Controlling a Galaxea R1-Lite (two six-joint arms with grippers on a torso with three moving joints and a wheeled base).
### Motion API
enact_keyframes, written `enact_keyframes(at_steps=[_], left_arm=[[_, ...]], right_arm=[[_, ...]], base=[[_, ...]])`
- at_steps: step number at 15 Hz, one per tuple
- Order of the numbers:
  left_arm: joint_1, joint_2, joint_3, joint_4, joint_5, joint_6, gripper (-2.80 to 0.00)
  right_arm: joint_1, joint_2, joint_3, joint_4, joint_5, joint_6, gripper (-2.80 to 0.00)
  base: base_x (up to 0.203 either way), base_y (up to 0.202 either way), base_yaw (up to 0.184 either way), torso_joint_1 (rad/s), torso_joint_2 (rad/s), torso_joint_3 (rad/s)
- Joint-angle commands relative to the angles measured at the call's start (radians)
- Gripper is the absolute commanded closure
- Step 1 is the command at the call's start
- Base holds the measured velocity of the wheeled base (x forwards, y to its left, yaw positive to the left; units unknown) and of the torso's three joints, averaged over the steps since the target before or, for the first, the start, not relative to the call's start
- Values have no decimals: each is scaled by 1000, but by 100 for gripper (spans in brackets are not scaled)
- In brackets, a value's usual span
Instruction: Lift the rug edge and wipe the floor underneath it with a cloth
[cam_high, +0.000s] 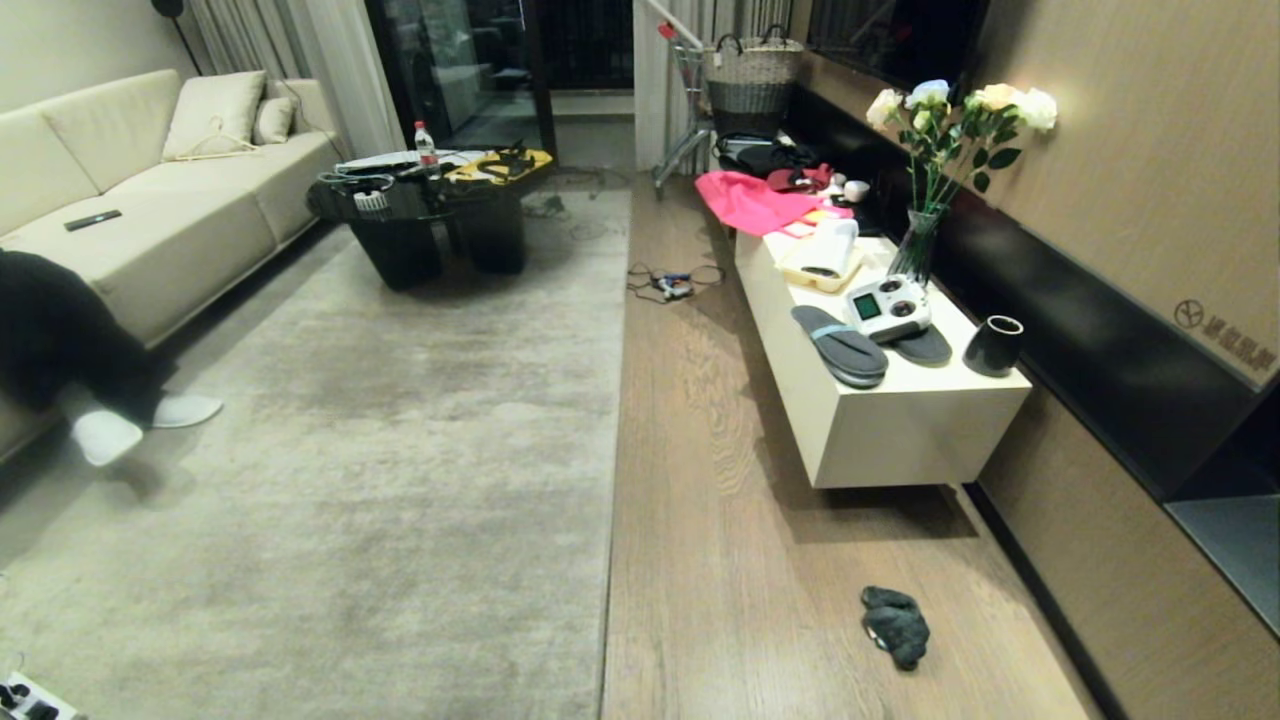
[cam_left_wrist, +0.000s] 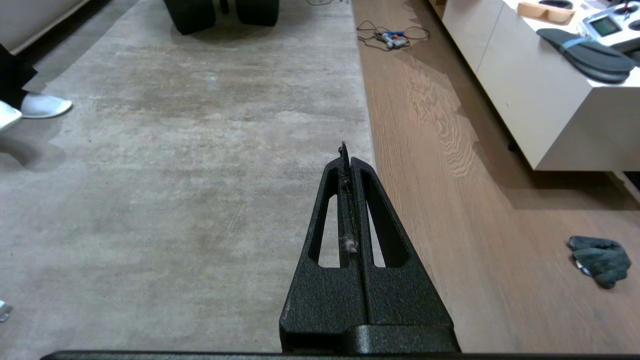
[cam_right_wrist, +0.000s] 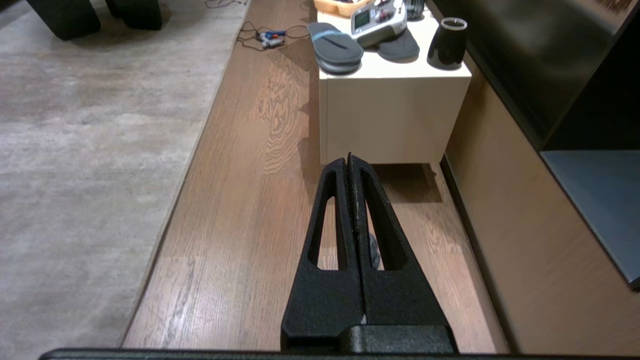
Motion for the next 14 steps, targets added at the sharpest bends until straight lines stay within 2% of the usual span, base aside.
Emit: enact_keyframes(at_steps=[1,7,14], left_arm=[[0,2,0,0,0,-1,0],[-1,2,0,0,0,-1,0],[0,2,0,0,0,-1,0]], right_arm=[[1,0,0,0,0,2,0],[0,2,0,0,0,2,0],[0,1,0,0,0,-3,0]], base=[[0,0,0,20,-413,-404],[0,0,0,61,-455,-389],[0,0,0,135,-492,-364]])
